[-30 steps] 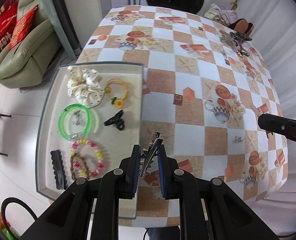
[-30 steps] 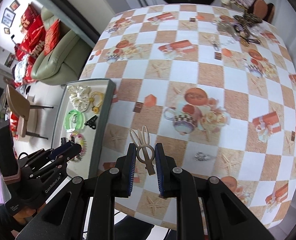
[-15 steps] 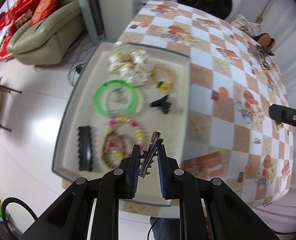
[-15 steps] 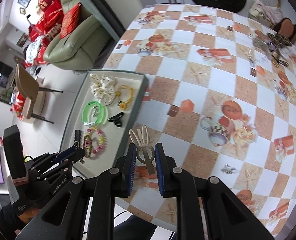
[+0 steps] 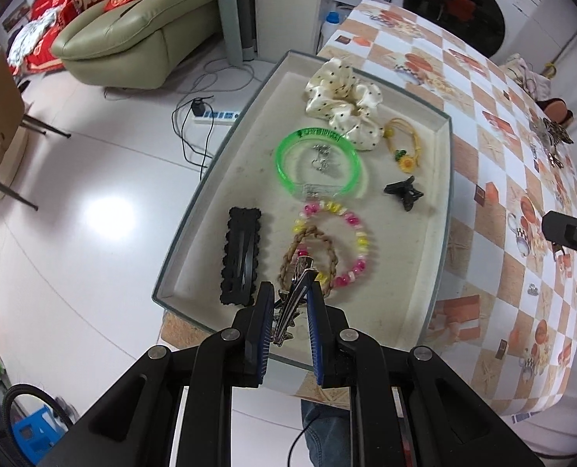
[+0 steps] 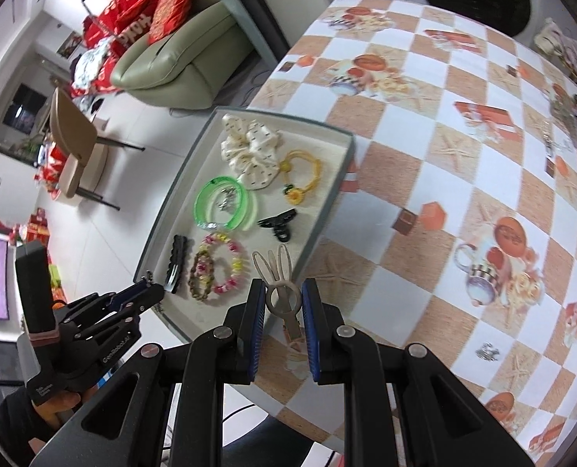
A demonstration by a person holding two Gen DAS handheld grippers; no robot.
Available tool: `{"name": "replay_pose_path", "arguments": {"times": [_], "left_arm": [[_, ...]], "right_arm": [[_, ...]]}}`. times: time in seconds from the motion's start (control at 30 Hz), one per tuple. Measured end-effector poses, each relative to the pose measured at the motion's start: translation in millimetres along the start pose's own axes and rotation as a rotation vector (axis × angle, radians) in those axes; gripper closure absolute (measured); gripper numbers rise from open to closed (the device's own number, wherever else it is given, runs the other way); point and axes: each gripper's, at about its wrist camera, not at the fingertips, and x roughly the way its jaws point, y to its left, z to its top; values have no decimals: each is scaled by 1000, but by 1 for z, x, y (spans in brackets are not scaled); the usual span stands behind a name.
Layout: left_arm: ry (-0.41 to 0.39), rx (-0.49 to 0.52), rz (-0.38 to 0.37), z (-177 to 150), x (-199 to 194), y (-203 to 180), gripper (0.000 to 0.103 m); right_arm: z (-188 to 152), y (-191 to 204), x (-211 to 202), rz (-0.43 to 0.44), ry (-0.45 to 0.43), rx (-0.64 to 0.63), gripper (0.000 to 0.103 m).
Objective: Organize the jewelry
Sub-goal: 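Lower both clips into the tray and open both tools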
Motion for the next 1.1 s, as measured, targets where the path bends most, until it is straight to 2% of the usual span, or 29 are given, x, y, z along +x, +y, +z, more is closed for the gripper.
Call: {"name": "replay_pose_path", "arguments": {"times": [0.37, 0.77, 1.1], "left_arm": [[-2, -30, -17, 5, 18, 4, 81], [-39, -57, 3, 42, 38, 16, 81], [-43, -51, 15, 57, 56, 15, 81]], "right_arm": [[9, 25, 42, 15, 57, -71, 82], [48, 16, 60, -5, 32, -71, 82], [73, 16, 88, -2, 47, -55, 82]]}}
